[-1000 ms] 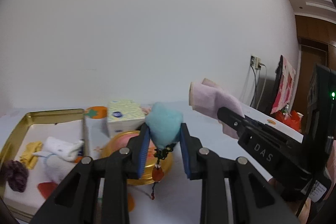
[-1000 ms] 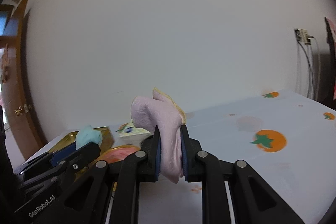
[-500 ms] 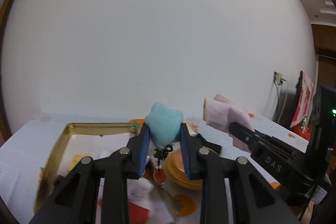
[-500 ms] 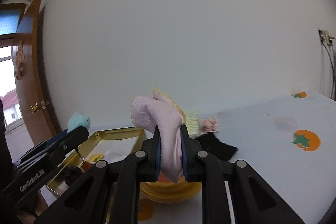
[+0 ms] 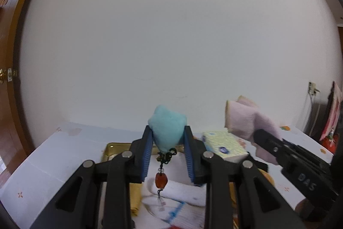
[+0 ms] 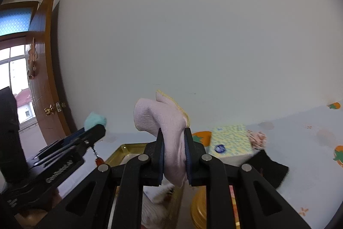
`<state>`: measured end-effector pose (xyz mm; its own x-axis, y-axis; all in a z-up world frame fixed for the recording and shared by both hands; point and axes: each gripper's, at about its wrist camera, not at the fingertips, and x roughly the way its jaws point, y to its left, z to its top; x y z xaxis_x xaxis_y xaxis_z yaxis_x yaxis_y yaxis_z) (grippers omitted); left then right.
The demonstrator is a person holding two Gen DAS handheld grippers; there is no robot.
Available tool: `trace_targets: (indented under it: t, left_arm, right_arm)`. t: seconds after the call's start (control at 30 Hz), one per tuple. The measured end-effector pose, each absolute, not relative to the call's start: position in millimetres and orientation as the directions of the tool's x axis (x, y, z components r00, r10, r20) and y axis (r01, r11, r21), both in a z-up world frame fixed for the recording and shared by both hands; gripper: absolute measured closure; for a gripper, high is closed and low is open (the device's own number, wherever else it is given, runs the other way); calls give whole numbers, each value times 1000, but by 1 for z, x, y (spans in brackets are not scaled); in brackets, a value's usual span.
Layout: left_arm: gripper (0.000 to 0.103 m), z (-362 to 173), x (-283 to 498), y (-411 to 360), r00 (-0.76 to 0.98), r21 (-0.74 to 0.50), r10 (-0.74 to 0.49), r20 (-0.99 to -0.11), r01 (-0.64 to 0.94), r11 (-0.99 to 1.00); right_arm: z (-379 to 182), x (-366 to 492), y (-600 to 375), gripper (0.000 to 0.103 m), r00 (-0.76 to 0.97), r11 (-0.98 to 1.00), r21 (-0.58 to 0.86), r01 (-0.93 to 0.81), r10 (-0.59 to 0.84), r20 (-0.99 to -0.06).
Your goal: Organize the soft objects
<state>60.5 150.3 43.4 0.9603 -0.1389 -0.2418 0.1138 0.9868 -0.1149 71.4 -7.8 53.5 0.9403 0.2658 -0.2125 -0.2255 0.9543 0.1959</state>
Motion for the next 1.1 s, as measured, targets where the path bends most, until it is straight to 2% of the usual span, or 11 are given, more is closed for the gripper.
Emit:
trace_targets:
  t: [0.13,0.43,0.53,0.63,0.67,0.7,0.73,0.77,0.83,0.93,1.1]
  left_arm:
    - [77,42,85,158,945,-120,-96,-312,61,991]
    - [77,29,126,185,864,-196,-48,-501,-59,979]
    - [77,25,136,190,843,-217,-55,-535,-74,973]
    - [70,23,134,195,836,-219,-36,-548,-102,970]
    - [62,22,134,196,831,-219,-24,-556,-118,969]
    - [54,22,136,196,827,-220,-22,-562,-123,968]
    - [31,21,136,197,822,-224,-23,-569,-127,966]
    - [17,19,136,199,813,-231,-17,-582,-146,962]
    - [7,16,134,206,803,-250,-1,-597,-185,951]
    - [4,11,133,218,794,-289,-10,-608,-209,934]
    - [4,17,127,219,824,-300,18,-566,-226,927]
  right_arm:
    - [56,89,4,85,925,948,212,-238,288,-247]
    - [41,151,27,85,840,922,304,-241,355,-410]
    - [32,165,33,83,795,911,324,-254,388,-467]
    - [25,177,36,83,744,894,363,-263,428,-514]
    - [24,180,36,83,731,887,375,-267,441,-521]
    - [22,182,37,78,717,879,388,-275,457,-526]
    - [20,183,39,69,707,874,397,-279,467,-531]
    - [17,185,40,61,695,869,406,-282,477,-538]
    - [13,184,38,46,690,863,422,-277,484,-538]
    - [14,175,29,37,716,843,454,-289,505,-482]
    - [30,143,10,37,802,844,438,-310,479,-356]
